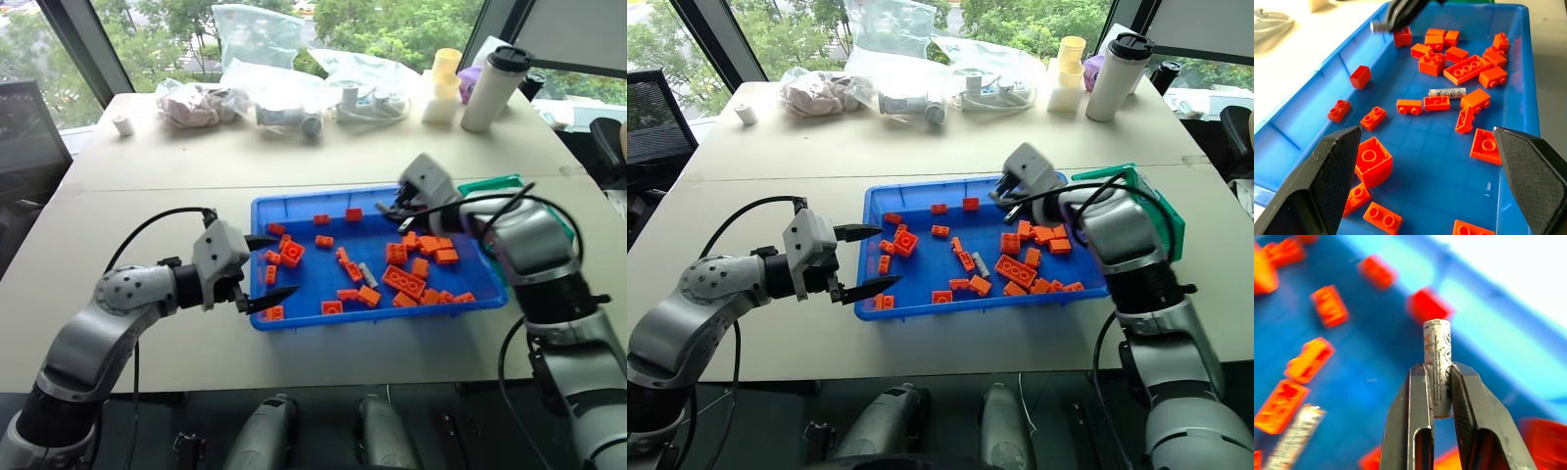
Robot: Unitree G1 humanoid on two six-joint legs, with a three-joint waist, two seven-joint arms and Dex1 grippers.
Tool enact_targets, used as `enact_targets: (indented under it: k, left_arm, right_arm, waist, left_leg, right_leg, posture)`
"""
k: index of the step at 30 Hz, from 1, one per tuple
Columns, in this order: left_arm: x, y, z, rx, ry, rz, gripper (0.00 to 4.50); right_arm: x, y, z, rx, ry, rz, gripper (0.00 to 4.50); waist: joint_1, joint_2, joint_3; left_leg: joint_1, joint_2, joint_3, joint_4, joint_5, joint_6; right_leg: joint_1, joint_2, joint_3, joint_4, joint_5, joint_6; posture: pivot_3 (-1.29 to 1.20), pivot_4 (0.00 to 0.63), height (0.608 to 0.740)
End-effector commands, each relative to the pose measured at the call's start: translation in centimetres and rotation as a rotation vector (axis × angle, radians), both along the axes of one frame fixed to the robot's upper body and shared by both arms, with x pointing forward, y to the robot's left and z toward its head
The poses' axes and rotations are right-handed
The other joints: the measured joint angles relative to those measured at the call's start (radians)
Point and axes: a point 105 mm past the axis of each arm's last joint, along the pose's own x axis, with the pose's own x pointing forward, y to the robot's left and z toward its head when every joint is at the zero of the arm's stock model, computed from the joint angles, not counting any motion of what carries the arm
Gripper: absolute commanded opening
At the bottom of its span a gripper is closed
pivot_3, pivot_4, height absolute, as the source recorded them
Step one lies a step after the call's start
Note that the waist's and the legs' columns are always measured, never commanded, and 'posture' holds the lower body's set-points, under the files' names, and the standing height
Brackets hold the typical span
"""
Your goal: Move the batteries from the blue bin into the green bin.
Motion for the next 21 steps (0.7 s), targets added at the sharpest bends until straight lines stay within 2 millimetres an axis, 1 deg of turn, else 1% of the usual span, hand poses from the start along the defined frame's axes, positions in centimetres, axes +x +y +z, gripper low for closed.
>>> enact_targets:
  k: [1, 3, 5, 8, 10, 12, 14, 16, 17, 18, 19, 21]
  left_arm:
    - [0.1, -0.3, 0.7, -0.010, -0.033, -0.019, 4.50]
    - [0.2, -0.5, 0.6, -0.011, -0.031, -0.031, 4.50]
    - [0.4, -0.7, 0.5, -0.011, -0.031, -0.042, 4.50]
    - [0.7, -1.0, 0.6, -0.016, -0.036, -0.059, 4.50]
    - [0.9, -1.1, 0.7, -0.016, -0.041, -0.064, 4.50]
    - [0.9, -1.1, 0.7, -0.012, -0.043, -0.067, 4.50]
    - [0.9, -1.1, 0.7, -0.010, -0.042, -0.067, 4.50]
    - [0.8, -0.9, 0.7, -0.006, -0.042, -0.064, 4.50]
    - [0.8, -0.8, 0.7, -0.005, -0.042, -0.063, 4.50]
    - [0.8, -0.8, 0.8, -0.005, -0.042, -0.062, 4.50]
    - [0.8, -0.8, 0.8, -0.003, -0.042, -0.061, 4.50]
    - [0.8, -0.7, 0.8, 0.000, -0.042, -0.059, 4.50]
  right_arm:
    - [-1.3, -4.3, 2.0, -0.080, -0.060, -0.086, 0.01]
    - [-1.6, -6.4, 2.1, -0.097, -0.062, -0.151, 0.01]
    - [-1.8, -7.7, 1.9, -0.114, -0.054, -0.182, 0.01]
    - [-2.1, -8.6, 1.1, -0.132, -0.031, -0.193, 0.01]
    - [-2.3, -8.6, -0.1, -0.150, 0.002, -0.180, 1.09]
    - [-2.1, -9.2, -0.9, -0.164, 0.013, -0.211, 2.02]
    - [-2.0, -9.5, -0.9, -0.160, 0.008, -0.222, 3.10]
    - [-2.1, -9.3, -0.5, -0.163, -0.002, -0.214, 4.11]
    - [-2.0, -9.1, -0.1, -0.159, -0.012, -0.207, 4.48]
    - [-2.0, -8.6, 0.4, -0.149, -0.028, -0.189, 4.48]
    - [-2.0, -7.7, 1.0, -0.126, -0.038, -0.152, 4.48]
    - [-2.5, -3.9, 2.1, -0.062, -0.055, -0.002, 4.48]
  waist:
    - [0.006, -0.001, -0.001]
    - [-0.005, -0.002, -0.001]
    - [-0.021, -0.001, -0.001]
    - [-0.030, 0.001, -0.001]
    - [-0.033, 0.001, -0.001]
    - [-0.037, 0.001, -0.001]
    - [-0.039, 0.001, -0.001]
    - [-0.039, 0.001, -0.001]
    - [-0.039, 0.001, -0.001]
    - [-0.039, 0.001, -0.001]
    - [-0.039, 0.001, -0.001]
    - [-0.042, 0.001, -0.001]
  left_leg:
    - [0.000, 0.000, 0.000, 0.000, 0.000, 0.000]
    - [0.001, 0.001, 0.002, 0.000, -0.003, 0.004]
    - [0.001, 0.002, 0.003, 0.000, -0.003, 0.005]
    - [0.002, 0.002, 0.004, 0.000, -0.003, 0.005]
    - [0.002, 0.002, 0.004, 0.000, -0.003, 0.005]
    - [0.002, 0.002, 0.003, 0.000, -0.002, 0.004]
    - [0.002, 0.002, 0.004, 0.000, -0.002, 0.003]
    - [0.002, 0.002, 0.004, 0.000, -0.002, 0.003]
    - [0.002, 0.002, 0.003, 0.000, -0.002, 0.003]
    - [0.002, 0.002, 0.003, 0.000, -0.002, 0.003]
    - [0.002, 0.002, 0.003, 0.000, -0.002, 0.003]
    - [0.002, 0.002, 0.004, 0.000, -0.002, 0.004]
  right_leg:
    - [0.000, 0.000, 0.000, -0.001, 0.000, 0.000]
    - [0.001, 0.000, 0.000, -0.001, 0.000, 0.000]
    - [0.001, 0.000, 0.001, 0.000, 0.000, 0.000]
    - [0.000, 0.000, 0.002, 0.001, 0.001, 0.000]
    - [0.000, 0.000, 0.002, 0.001, 0.001, 0.000]
    - [0.000, 0.000, 0.002, 0.001, 0.001, 0.000]
    - [0.000, 0.000, 0.002, 0.001, 0.001, 0.000]
    - [0.000, 0.000, 0.002, 0.001, 0.001, 0.000]
    - [0.000, 0.000, 0.002, 0.001, 0.001, 0.000]
    - [0.000, 0.000, 0.002, 0.001, 0.001, 0.000]
    - [0.000, 0.000, 0.002, 0.001, 0.001, 0.000]
    - [0.000, 0.000, 0.002, 0.001, 0.001, 0.000]
  posture:
    - [0.00, 0.150, 0.740]
    - [0.00, 0.150, 0.740]
    - [0.00, 0.150, 0.740]
    - [0.00, 0.150, 0.740]
    - [0.00, 0.150, 0.740]
    - [0.00, 0.150, 0.740]
    - [0.00, 0.150, 0.740]
    - [0.00, 0.150, 0.740]
    - [0.00, 0.150, 0.740]
    - [0.00, 0.150, 0.740]
    - [0.00, 0.150, 0.740]
    - [0.00, 0.150, 0.740]
